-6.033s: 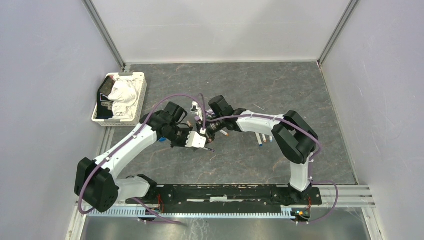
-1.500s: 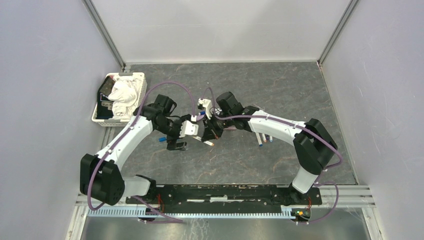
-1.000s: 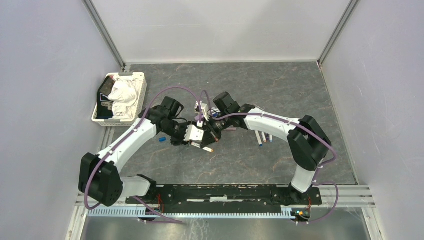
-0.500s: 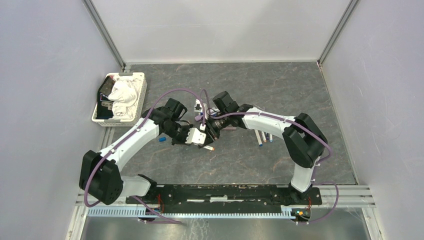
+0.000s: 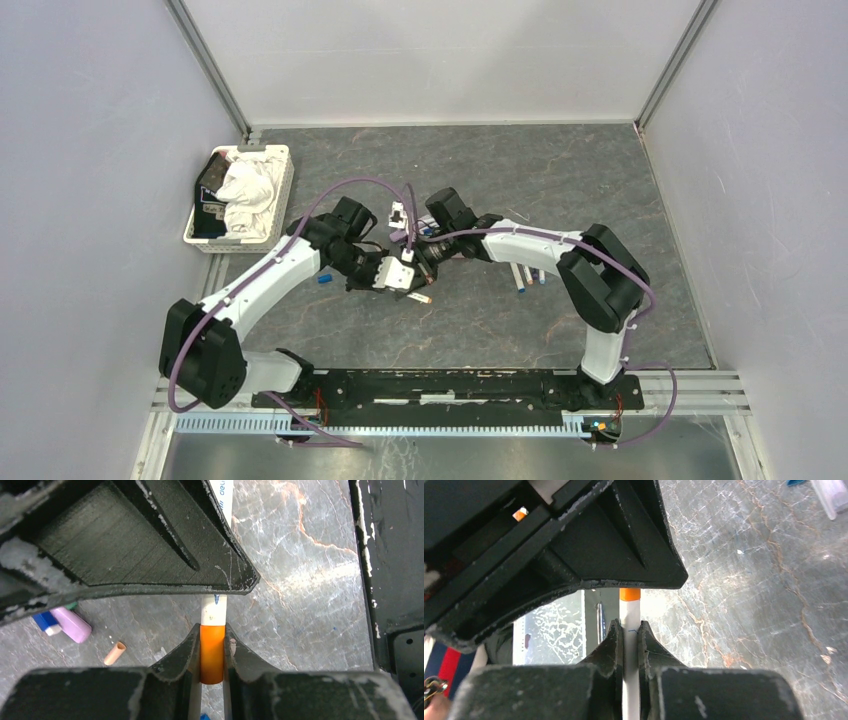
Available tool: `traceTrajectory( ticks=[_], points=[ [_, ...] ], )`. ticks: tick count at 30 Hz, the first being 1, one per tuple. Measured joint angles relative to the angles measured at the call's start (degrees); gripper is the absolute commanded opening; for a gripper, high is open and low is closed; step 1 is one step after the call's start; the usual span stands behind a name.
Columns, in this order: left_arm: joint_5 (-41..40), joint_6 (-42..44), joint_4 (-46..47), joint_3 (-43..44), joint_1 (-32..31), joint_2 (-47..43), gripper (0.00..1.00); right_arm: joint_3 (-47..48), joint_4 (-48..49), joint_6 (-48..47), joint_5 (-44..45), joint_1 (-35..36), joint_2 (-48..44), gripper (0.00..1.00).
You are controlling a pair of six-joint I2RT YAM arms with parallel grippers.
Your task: Open the pen caps
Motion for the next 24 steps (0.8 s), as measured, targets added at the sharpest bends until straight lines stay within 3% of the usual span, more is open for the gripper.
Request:
traceTrajectory(
  ticks=[5, 11, 16, 24],
  points=[
    [3.5, 1.0, 2.1, 0.3, 1.8, 1.1, 0.02, -3.8, 2.6, -1.9, 2.4, -1.2, -3.3, 0.0],
    [-1.2, 5.0, -1.8, 6.5, 17.1, 5.4, 0.02, -10.4, -6.3, -6.0, 4.4, -3.9, -7.3, 0.0],
    [-2.1, 6.0, -2.3, 6.8, 19.1, 5.6, 0.02, -12.5, -9.7, -6.3, 7.6, -6.3, -9.1, 0.0],
    [-3.7, 1.0, 7.5, 4.0, 20.3, 11.9, 0.05, -14.3, -8.3, -1.2, 30.5, -18.9, -18.7, 0.0]
  ],
)
